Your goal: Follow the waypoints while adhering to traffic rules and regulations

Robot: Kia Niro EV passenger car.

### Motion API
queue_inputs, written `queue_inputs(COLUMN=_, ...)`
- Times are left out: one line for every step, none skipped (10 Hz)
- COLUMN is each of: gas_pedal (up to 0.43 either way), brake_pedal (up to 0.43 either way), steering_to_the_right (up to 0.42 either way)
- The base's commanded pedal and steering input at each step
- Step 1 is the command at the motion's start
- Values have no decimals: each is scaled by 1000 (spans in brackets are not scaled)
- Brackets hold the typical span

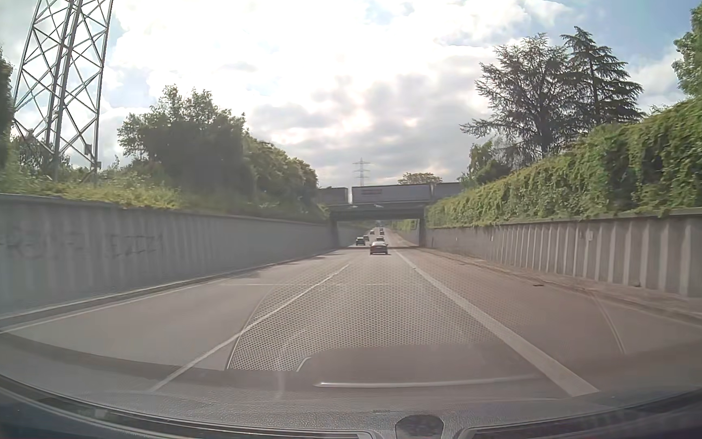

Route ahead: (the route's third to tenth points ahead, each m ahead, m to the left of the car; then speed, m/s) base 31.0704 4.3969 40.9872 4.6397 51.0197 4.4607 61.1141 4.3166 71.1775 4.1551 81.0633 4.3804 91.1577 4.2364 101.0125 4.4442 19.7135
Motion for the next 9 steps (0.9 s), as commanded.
queue_inputs(gas_pedal=98, brake_pedal=0, steering_to_the_right=-1)
queue_inputs(gas_pedal=98, brake_pedal=0, steering_to_the_right=-1)
queue_inputs(gas_pedal=98, brake_pedal=0, steering_to_the_right=-1)
queue_inputs(gas_pedal=98, brake_pedal=0, steering_to_the_right=-1)
queue_inputs(gas_pedal=98, brake_pedal=0, steering_to_the_right=-1)
queue_inputs(gas_pedal=98, brake_pedal=0, steering_to_the_right=-1)
queue_inputs(gas_pedal=98, brake_pedal=0, steering_to_the_right=-1)
queue_inputs(gas_pedal=98, brake_pedal=0, steering_to_the_right=-1)
queue_inputs(gas_pedal=98, brake_pedal=0, steering_to_the_right=-1)
